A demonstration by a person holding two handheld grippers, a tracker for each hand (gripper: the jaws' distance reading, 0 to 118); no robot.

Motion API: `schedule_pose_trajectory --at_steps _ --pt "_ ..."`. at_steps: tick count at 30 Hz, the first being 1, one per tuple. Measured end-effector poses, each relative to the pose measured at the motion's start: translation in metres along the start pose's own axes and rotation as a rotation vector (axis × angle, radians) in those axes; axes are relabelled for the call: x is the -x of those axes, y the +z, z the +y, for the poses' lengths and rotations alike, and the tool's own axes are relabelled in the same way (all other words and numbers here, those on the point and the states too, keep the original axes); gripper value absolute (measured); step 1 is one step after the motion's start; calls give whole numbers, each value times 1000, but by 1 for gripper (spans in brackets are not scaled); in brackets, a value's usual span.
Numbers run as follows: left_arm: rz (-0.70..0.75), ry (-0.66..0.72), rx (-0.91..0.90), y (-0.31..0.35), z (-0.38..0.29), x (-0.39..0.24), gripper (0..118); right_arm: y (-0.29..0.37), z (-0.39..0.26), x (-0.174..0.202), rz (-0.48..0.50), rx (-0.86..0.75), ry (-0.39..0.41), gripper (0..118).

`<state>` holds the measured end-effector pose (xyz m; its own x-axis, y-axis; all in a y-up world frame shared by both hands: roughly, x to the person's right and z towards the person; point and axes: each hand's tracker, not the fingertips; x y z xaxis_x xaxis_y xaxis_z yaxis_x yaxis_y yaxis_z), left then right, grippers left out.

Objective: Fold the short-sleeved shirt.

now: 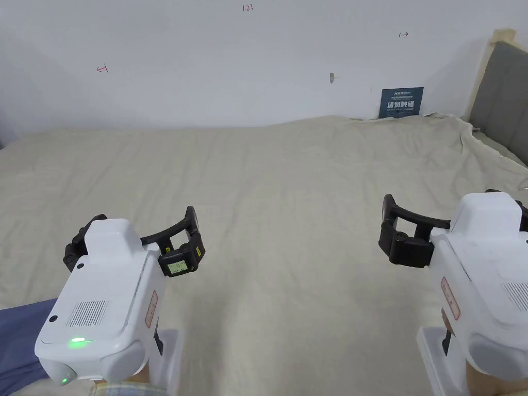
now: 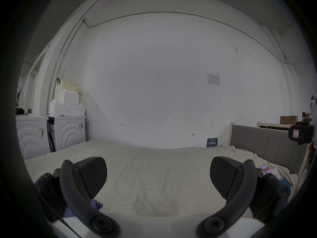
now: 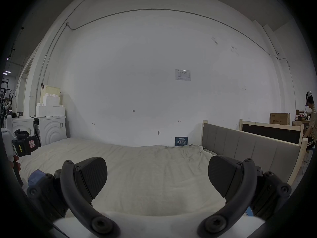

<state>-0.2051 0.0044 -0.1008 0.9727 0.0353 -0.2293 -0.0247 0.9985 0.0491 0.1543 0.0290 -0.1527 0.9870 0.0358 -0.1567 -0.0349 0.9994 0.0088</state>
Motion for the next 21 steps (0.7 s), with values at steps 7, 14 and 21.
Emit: schedule_pose_trajectory --at_steps 7,14,21 --pt "2 -4 -6 0 1 -1 118 0 0 1 0 -4 1 116" --pt "8 -7 -3 -1 0 -1 118 -1 1 1 1 -6 1 116" --pt "4 -11 -2 -1 -1 -2 118 0 1 1 0 -11 0 116"
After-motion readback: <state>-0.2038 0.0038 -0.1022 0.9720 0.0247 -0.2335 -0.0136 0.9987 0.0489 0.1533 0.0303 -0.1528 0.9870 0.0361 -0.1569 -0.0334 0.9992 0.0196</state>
